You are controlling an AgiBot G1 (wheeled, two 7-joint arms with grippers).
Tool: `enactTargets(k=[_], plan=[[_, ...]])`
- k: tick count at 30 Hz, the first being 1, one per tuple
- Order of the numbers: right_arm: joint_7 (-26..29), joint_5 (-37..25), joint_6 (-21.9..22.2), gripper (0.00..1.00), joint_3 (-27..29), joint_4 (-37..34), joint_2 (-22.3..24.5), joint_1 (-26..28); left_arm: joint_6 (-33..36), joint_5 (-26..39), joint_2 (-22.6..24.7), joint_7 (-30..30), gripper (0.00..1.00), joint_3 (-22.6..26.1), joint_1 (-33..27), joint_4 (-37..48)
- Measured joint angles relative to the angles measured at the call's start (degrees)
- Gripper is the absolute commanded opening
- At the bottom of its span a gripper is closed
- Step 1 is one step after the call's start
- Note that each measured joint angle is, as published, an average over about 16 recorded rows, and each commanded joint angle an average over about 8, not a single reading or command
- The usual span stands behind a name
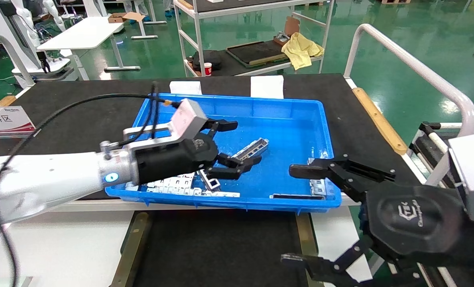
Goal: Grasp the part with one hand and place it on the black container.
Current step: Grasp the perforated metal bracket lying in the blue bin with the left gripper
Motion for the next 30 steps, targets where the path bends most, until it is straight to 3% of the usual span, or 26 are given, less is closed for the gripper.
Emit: enactTargets(k=[7,13,15,21,23,30], plan=[[0.0,0.0,0.0,1.0,0.0,0.0,0.0,0.0,-6.2,3.3,7.8,5.3,1.0,1.8,-4.1,13.8],[0.0,0.0,0.0,0.98,0.0,0.0,0.0,0.0,-10.8,3.7,11.8,7.8,1.0,3.8,-5.9,21.1],[0.0,0.0,0.0,0.77,0.0,0.0,0.0,0.0,-12.2,3.4,12.5,8.0,0.87,4.7,-6.0,22.3],[0.0,0.0,0.0,0.04,0.0,0.0,0.0,0.0,-16.1,1.5,13.2,6.9,0.12,8.4,-5.8,23.0],[0.0,0.0,0.0,0.0,0.0,0.0,0.0,0.0,-17.4,0.7,13.2,6.3,0.0,9.8,-5.6,22.7],[0.0,0.0,0.0,0.0,0.0,0.0,0.0,0.0,-20.9,-2.2,13.2,4.1,0.0,14.7,-4.9,21.6]])
